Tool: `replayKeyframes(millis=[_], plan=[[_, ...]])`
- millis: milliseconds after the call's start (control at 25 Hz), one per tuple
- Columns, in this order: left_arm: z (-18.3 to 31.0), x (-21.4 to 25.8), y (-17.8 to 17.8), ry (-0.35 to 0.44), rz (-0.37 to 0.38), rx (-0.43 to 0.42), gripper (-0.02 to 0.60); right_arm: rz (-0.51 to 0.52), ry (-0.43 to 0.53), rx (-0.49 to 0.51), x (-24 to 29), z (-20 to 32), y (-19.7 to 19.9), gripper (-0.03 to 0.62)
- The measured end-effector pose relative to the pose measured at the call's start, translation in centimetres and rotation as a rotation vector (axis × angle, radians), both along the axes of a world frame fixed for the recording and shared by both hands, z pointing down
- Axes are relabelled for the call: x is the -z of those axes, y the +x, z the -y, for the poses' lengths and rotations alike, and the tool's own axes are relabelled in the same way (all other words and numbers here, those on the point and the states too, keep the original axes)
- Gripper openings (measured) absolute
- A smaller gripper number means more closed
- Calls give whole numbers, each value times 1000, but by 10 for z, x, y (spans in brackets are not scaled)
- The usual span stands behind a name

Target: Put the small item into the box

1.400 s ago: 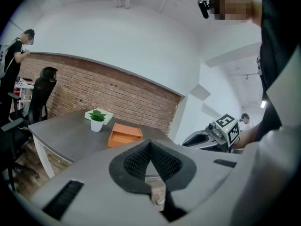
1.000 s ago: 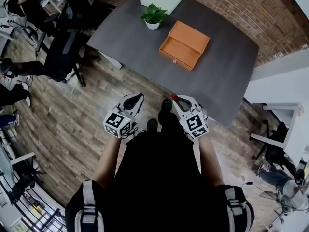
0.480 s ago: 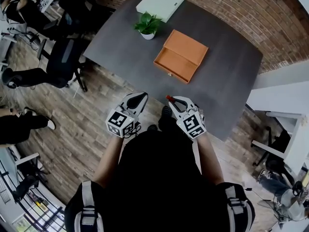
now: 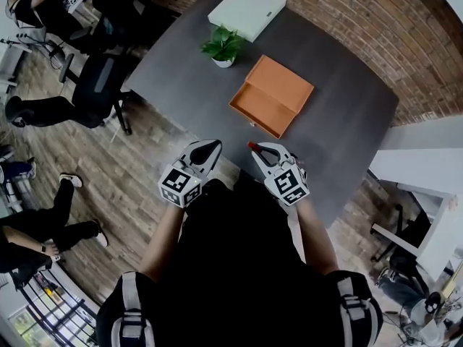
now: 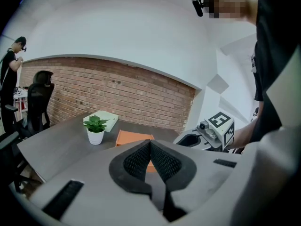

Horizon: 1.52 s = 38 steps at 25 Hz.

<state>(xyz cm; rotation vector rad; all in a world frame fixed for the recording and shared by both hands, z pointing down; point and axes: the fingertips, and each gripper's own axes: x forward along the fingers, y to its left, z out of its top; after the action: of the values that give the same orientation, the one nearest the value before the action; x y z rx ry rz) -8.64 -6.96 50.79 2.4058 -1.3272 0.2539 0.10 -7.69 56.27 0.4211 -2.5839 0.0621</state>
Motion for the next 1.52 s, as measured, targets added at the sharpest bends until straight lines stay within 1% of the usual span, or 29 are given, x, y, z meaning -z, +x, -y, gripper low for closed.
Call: replayKeyframes(millis=[160,400,560,680,800,1000,1240,1400,1520], plan=[[4,0,-2,0,-4,28,23,-7,12,20,-2,8,0,66],[3,3,-10,1,12,46,23,2,8,14,-1,14,-1,66],[4,3,-19,-1,5,50,23,0,19,1,0,16,-6,66],[10,1,-23,-5,3,27,23,-4,22,-27,2,22,-7,66],[19,-4,-23,-19,-3,-3,23,-4,-1,-76,1,28,-4,66],[50,-5,-17,-12,-6,-60,23,-19,-17,-128,0,46,4,66],[75,-6,-9,-22,-12,-116,23,-43,-27,-145,-4,66,5,66],[88,-10,-15,-33,-17,-126,23,-44,-47,-165,-10,80,0,66],[97,-10,-21,-37,-19,-131,23,-56,-46,-160,-14,89,-5,66]])
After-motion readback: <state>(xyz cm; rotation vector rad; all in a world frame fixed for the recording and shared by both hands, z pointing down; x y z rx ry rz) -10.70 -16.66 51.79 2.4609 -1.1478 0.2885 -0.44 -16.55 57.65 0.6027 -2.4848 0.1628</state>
